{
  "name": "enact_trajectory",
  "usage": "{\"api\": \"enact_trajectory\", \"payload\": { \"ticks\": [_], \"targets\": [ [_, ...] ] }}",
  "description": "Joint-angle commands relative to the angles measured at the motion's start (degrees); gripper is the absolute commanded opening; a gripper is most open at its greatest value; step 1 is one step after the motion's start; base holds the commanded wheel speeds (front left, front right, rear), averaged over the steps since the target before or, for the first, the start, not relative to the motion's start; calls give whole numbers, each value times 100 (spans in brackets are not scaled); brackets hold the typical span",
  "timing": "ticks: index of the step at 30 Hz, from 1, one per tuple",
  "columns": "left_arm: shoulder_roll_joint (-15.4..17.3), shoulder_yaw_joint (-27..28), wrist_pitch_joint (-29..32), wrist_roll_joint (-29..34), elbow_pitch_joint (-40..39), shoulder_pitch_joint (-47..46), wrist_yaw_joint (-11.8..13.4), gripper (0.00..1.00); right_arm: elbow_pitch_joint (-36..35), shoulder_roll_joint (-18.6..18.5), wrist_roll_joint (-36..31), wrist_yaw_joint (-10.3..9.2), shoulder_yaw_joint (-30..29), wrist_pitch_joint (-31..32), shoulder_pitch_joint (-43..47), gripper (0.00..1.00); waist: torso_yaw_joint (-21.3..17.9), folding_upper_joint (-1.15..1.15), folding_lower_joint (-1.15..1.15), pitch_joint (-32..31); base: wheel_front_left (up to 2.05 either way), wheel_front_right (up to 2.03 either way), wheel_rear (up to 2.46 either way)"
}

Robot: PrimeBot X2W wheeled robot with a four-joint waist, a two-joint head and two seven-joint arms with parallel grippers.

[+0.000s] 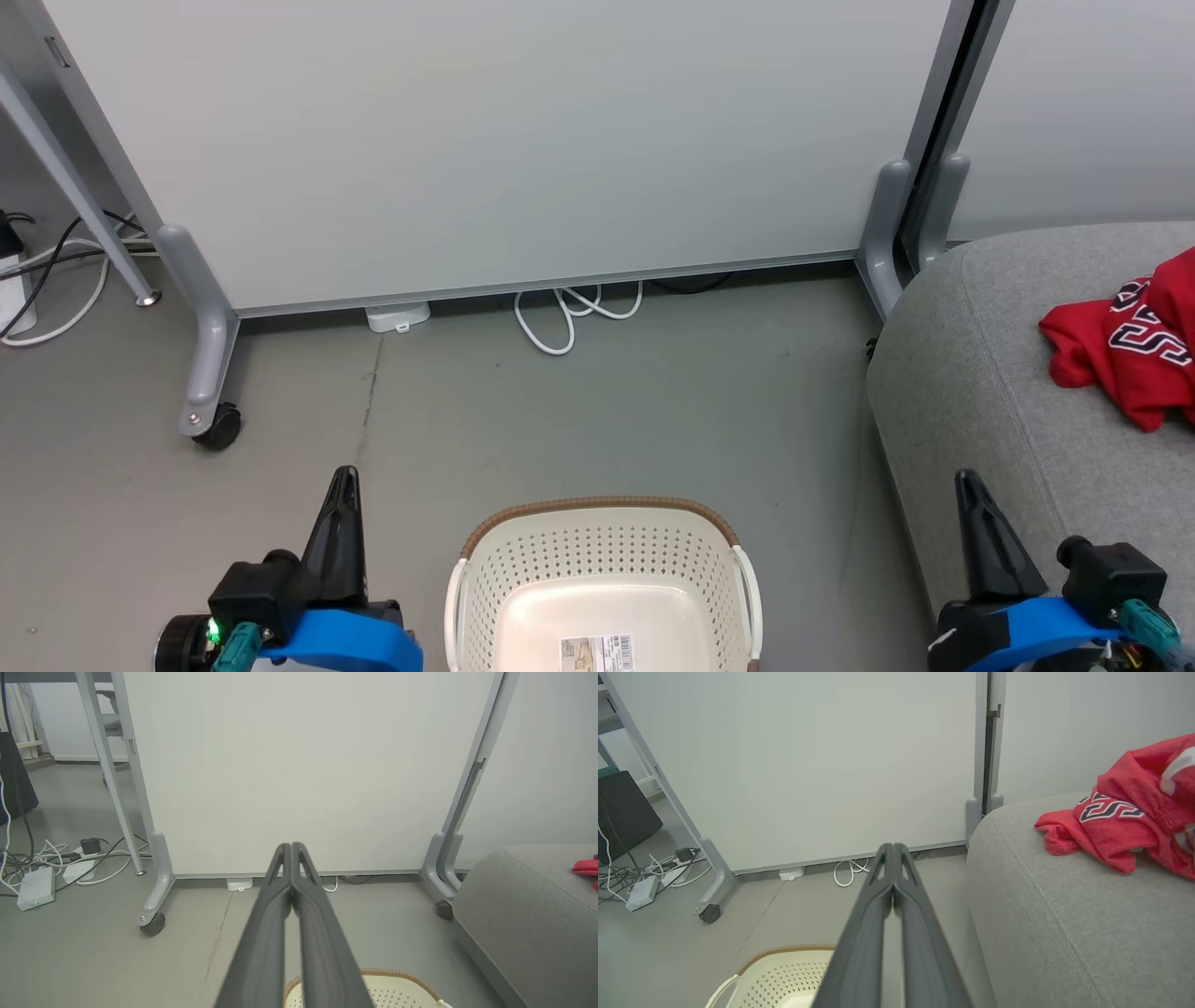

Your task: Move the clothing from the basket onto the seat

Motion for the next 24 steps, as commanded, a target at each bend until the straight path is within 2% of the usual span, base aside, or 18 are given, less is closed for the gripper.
{"api": "enact_trajectory", "payload": {
  "ticks": [1,24],
  "targets": [
    [0,47,64,-204,-37,-90,-9,0,-26,-9,198,0,-41,72,-70,0,-4,0,0,1,0,0,0],
    [-2,346,657,-2590,-76,-215,-109,0,-137,-15,2592,0,-84,653,-150,0,-67,0,0,4,0,0,0]
  ]
}}
